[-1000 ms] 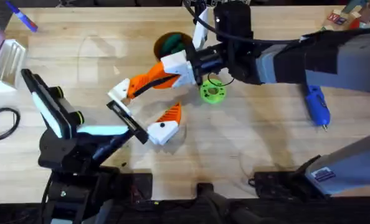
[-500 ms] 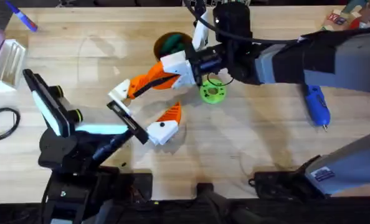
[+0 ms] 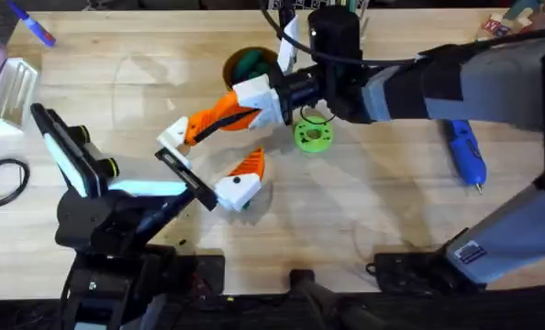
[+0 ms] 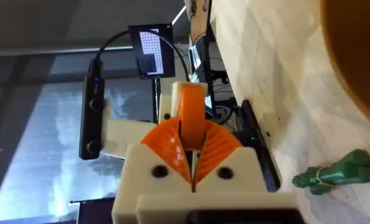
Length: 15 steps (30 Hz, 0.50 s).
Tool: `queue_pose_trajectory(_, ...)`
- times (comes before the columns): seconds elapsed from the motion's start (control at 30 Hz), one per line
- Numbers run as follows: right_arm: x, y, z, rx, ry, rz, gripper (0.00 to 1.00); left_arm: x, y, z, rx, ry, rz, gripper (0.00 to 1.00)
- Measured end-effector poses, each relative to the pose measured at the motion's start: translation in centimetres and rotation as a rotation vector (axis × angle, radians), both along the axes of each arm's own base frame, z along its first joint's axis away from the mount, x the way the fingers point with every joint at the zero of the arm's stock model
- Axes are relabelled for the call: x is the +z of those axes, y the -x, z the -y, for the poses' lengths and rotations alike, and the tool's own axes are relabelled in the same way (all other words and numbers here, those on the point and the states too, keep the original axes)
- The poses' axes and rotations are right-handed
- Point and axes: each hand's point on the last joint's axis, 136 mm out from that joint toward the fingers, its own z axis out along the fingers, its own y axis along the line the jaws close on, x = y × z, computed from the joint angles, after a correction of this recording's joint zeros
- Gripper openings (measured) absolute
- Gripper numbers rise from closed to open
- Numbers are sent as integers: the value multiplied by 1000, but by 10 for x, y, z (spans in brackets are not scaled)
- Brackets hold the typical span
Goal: Pick up the gripper from the table and insert it into the empty holder that is missing its gripper. Then pick up a screw, insert it into the mounting hole, and use the screwdriver to tighten it. Finally, clean up the table by picking up the vegetable and placing it into the bucket.
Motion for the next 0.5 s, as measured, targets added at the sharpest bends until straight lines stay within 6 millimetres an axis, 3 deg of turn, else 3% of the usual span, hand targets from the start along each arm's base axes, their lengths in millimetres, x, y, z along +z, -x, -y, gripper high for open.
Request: queue_pose_trajectory(0.5,1,-1,-3,1,12,-6,8,1,-1,-2,13,-9,11,986)
